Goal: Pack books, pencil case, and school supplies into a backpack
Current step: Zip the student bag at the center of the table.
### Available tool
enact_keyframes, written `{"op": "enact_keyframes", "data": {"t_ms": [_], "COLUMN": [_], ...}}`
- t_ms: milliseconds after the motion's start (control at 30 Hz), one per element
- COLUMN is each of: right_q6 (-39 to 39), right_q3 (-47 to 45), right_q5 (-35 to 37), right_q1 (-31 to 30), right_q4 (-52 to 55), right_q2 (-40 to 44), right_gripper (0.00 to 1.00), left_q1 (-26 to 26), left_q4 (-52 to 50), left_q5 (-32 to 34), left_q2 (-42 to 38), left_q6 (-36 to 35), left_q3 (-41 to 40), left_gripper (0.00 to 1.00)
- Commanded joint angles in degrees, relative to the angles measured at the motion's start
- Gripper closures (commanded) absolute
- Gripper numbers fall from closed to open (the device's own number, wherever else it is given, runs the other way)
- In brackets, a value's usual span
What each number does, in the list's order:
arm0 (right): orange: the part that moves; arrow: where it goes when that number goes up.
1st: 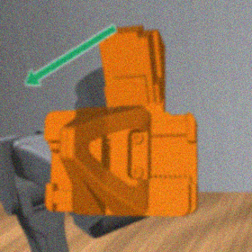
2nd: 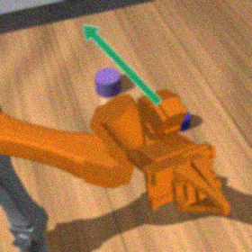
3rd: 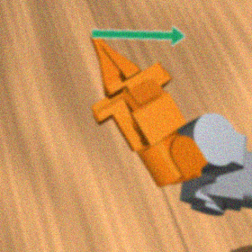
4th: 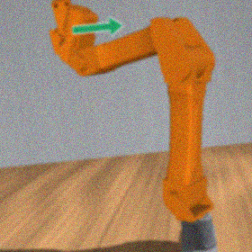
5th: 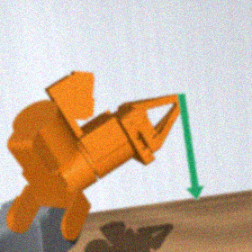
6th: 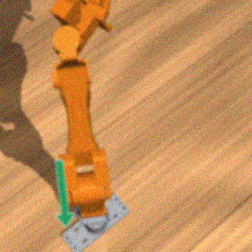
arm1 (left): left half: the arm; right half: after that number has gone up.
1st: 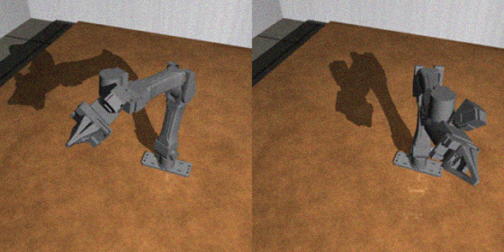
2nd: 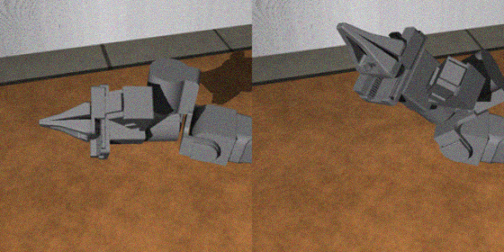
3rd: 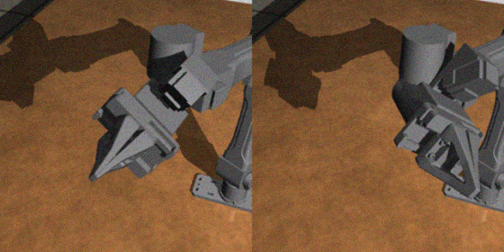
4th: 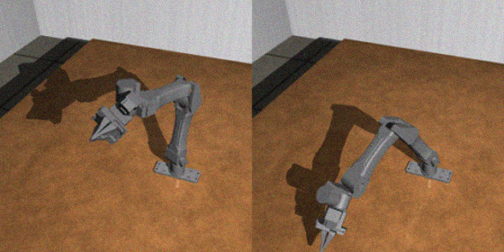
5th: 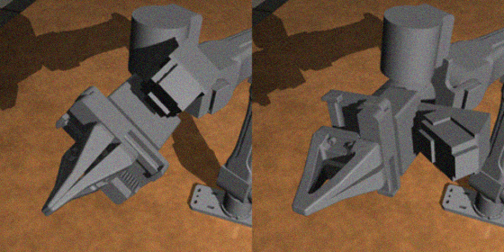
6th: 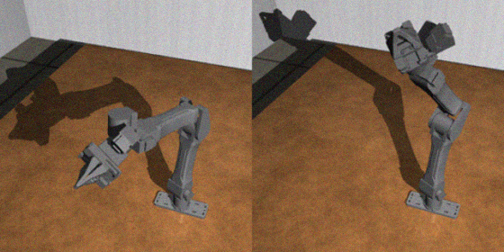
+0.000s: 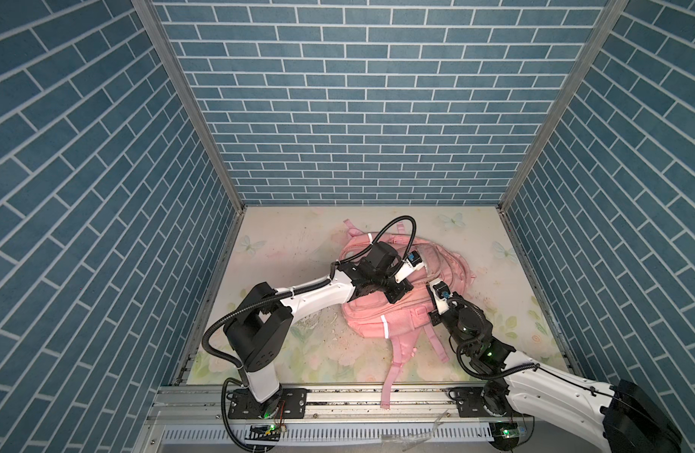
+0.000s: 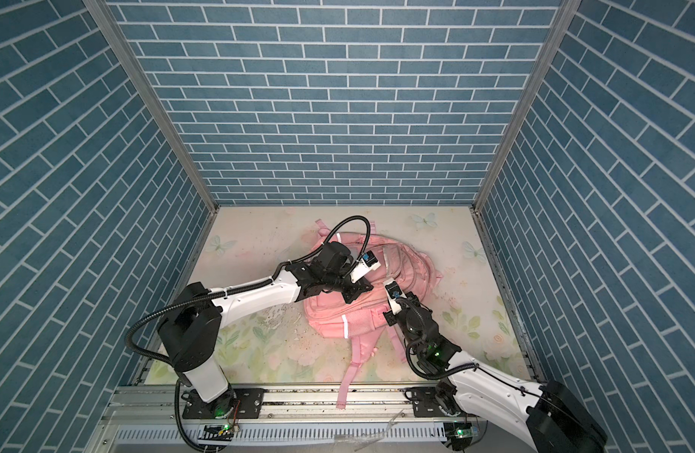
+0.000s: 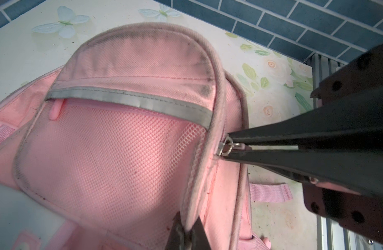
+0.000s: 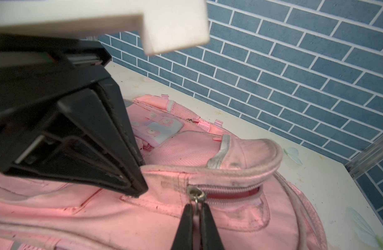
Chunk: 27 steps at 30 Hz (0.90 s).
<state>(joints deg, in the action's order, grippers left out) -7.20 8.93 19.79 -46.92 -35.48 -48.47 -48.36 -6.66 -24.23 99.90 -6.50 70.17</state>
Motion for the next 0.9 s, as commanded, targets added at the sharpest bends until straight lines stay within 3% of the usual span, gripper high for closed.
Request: {"op": "enact_keyframes", "data": {"t_ms": [0,133,300,400,667,767,867], "right_q6": [2.07,8.04,21.42,25.38,22.01,20.86,23.11], "right_q3": [-0.27,0.14,1.68,3.2,9.23,9.04,6.66], "right_q5": [-0.12,1.76,-1.22,-2.84,-12.29,-18.59,-20.47], "right_q1": [0.37,2.71,11.48,14.92,18.09,18.03,16.98], "right_q4": [0.17,4.0,12.52,14.91,15.81,16.0,12.52], "right_q2": [1.74,4.14,5.42,3.74,-3.09,-3.35,-2.72], "right_gripper": [1.0,1.0,1.0,1.0,1.0,1.0,1.0], "left_q1": [0.29,0.79,0.99,0.97,1.54,3.92,6.99], "left_q4": [-0.99,-3.75,-6.0,-5.98,0.18,0.57,-1.01], "left_q5": [0.49,4.05,8.12,8.26,11.89,11.92,10.51], "left_q2": [-3.3,-4.08,-6.77,-8.6,-12.44,-11.99,-10.36], "left_q6": [-0.92,-4.07,-9.34,-11.86,-18.47,-21.82,-24.84], "left_q3": [0.9,0.43,-3.51,-6.42,-12.97,-12.35,-9.84], "left_gripper": [1.0,1.0,1.0,1.0,1.0,1.0,1.0]}}
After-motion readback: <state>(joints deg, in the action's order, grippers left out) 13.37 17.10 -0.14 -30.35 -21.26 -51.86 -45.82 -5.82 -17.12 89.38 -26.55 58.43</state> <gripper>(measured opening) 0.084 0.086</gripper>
